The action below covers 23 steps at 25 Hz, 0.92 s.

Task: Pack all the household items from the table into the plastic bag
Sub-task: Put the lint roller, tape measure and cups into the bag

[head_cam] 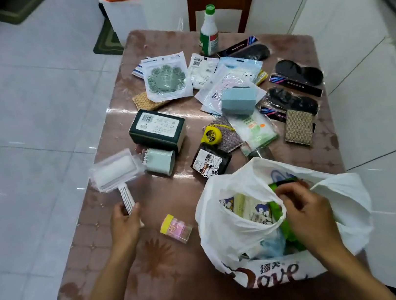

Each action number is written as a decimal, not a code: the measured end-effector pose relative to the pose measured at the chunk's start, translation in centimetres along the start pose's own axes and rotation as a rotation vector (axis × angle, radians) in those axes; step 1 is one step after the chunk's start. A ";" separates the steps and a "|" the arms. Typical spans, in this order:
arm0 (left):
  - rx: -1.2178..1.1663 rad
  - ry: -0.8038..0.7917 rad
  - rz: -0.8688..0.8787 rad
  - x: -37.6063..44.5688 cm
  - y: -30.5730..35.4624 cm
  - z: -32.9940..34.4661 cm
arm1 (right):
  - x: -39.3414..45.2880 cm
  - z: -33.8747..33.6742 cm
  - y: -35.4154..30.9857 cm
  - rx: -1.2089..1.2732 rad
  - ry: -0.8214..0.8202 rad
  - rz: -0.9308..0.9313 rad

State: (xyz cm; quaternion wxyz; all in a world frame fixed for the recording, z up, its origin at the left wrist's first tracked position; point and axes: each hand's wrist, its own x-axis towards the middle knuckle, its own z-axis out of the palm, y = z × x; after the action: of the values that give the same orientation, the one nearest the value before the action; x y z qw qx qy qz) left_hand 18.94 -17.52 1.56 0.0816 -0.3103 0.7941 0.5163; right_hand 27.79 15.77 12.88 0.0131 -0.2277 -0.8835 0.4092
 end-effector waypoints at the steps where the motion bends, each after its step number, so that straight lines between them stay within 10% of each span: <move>1: -0.046 -0.021 0.048 -1.4 1.6 0.0 | 0.1 -0.6 -0.2 0.081 0.090 0.037; 12: 0.080 -0.699 0.767 -15.0 12.0 8.6 | 1.2 0.0 -5.7 0.589 -0.238 0.145; 17: 0.614 -0.402 1.204 -15.0 8.7 9.3 | 1.2 -2.8 -3.0 1.018 0.028 0.317; 20: 0.989 -0.326 1.022 -13.4 5.6 9.6 | 0.9 -5.7 -0.4 0.732 0.051 0.220; 23: 0.793 -0.212 0.766 -11.2 4.8 9.5 | -0.2 -7.1 2.4 0.252 -0.126 0.063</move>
State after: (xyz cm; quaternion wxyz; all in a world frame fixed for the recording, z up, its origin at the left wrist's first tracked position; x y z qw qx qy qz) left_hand 23.28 -3.37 6.04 0.0782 0.1084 0.9707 0.1995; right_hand 30.45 22.11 15.85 -0.0268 -0.2255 -0.8166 0.5307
